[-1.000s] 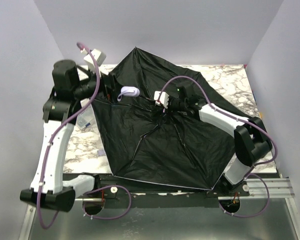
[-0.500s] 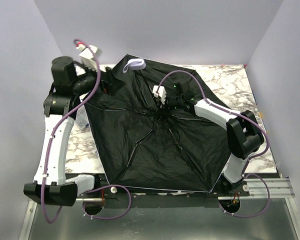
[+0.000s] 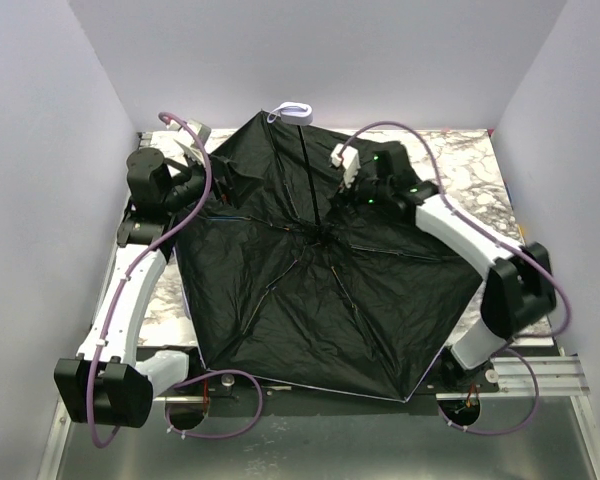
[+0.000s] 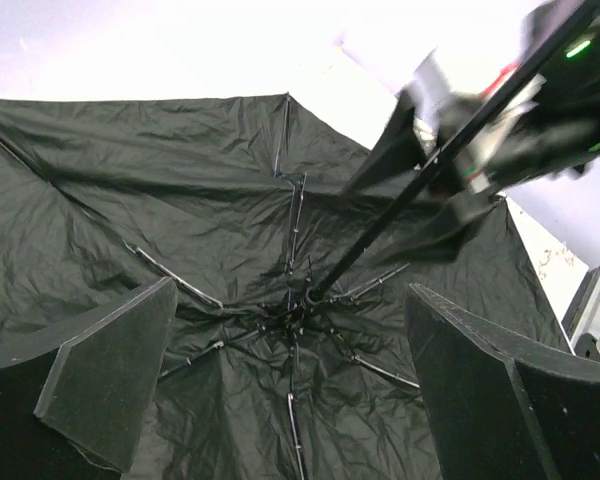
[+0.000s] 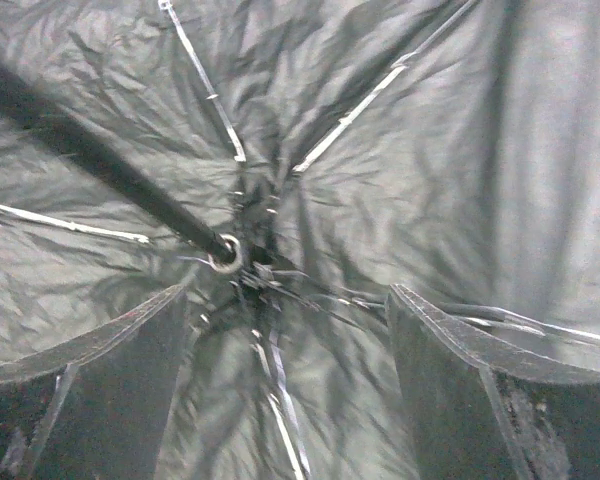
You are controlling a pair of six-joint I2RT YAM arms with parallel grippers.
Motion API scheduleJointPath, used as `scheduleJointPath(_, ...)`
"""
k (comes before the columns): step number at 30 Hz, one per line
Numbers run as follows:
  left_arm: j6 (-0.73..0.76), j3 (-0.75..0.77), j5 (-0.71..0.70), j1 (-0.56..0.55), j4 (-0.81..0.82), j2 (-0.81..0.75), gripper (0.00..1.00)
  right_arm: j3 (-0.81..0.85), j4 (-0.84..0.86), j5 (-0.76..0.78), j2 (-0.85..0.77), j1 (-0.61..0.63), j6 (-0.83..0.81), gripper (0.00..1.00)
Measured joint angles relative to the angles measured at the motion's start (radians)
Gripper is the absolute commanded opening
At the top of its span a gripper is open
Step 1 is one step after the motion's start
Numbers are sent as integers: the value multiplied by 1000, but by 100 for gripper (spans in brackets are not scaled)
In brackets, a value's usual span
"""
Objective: Open the umbrella
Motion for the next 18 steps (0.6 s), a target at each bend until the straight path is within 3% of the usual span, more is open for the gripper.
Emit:
scheduleJointPath(8,-84,-147,-27,1,69,-69,99,236,-460,134,-292,25,-409,84)
scheduleJointPath(12,-127,-195,-37,1,89,-74,99,241,-571,266,-344,244,-635,84)
scheduleJointPath(18,-163,-213,-43,11,84,-77,99,224,-595,448,-231,472,-968,85)
